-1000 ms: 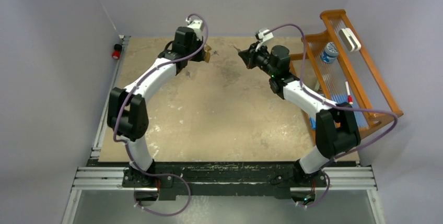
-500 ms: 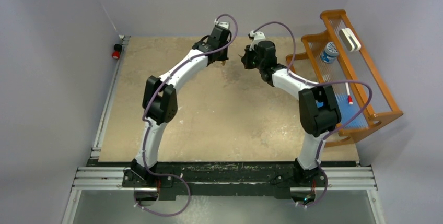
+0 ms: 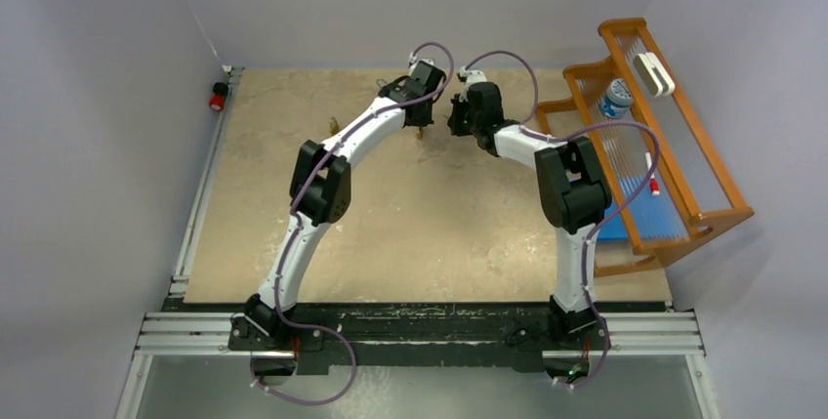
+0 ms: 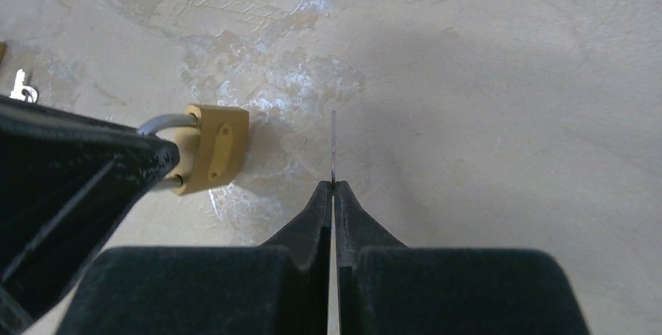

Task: Lock with the key
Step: Place the key at the center of the board.

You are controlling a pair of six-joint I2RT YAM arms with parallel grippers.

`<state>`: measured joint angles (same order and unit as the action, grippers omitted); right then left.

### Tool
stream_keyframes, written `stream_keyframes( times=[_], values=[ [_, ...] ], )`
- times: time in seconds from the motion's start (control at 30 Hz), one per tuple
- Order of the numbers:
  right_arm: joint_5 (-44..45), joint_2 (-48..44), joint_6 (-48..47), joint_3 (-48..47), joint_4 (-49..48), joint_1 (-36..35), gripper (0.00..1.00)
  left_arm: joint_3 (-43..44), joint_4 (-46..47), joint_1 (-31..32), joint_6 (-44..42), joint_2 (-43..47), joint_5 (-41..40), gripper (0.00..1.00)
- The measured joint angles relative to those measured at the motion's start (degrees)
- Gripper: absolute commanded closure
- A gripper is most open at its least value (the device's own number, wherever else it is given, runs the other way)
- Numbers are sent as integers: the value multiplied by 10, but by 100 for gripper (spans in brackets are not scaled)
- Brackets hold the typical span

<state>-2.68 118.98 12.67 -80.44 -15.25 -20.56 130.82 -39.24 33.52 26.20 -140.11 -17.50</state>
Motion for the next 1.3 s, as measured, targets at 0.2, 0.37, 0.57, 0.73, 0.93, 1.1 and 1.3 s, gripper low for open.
stream_keyframes(
  times=[0.2,0.37,0.57,0.73,0.93,1.1,1.3],
  values=[
    [-11,37,21,-19,-10,0,100,0,-1,7,5,-6,-2,100],
    [-16,56,43,-30,-10,0,97,0,1,10,8,-6,-6,100],
    [-41,70,63,-43,-11,0,75,0,3,10,8,-6,-9,92],
    [-48,73,72,-44,-9,0,63,-1,10,10,8,-6,-9,79],
    [-48,71,74,-42,-6,0,49,-1,26,9,8,-6,-7,67],
    [-38,41,77,-6,0,3,23,-1,34,0,7,-5,-5,64],
    [-19,-56,78,70,0,16,5,-123,101,-33,0,75,-2,34]
  ],
)
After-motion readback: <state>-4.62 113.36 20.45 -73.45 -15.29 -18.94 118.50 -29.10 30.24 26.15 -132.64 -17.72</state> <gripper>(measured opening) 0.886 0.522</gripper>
